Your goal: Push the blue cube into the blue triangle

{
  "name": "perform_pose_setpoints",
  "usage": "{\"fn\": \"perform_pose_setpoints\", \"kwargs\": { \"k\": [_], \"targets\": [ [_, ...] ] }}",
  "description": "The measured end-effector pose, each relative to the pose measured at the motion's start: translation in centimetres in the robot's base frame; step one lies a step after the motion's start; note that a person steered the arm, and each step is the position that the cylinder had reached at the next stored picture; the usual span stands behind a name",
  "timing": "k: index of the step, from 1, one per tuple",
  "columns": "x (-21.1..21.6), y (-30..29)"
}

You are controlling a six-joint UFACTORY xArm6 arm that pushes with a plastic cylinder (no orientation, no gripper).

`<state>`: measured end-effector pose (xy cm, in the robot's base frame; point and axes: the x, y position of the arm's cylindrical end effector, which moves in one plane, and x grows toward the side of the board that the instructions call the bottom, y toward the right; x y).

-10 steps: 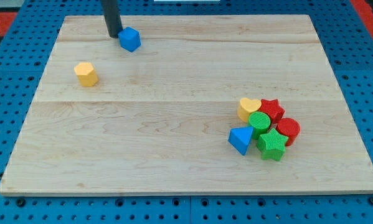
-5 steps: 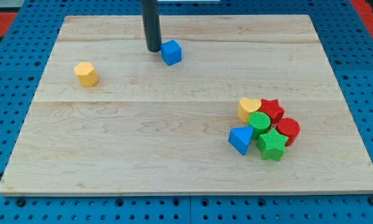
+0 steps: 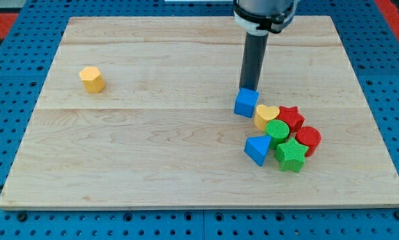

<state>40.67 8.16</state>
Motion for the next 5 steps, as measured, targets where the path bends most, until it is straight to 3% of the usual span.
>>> {"fn": "perform_pose_setpoints", "kwargs": {
  "k": [1,3,4,5],
  "targets": [
    [0.5,-3.8],
    [4.9,1.8],
    [5.4,-0.8],
    [2.7,-6.9]
  ]
}}
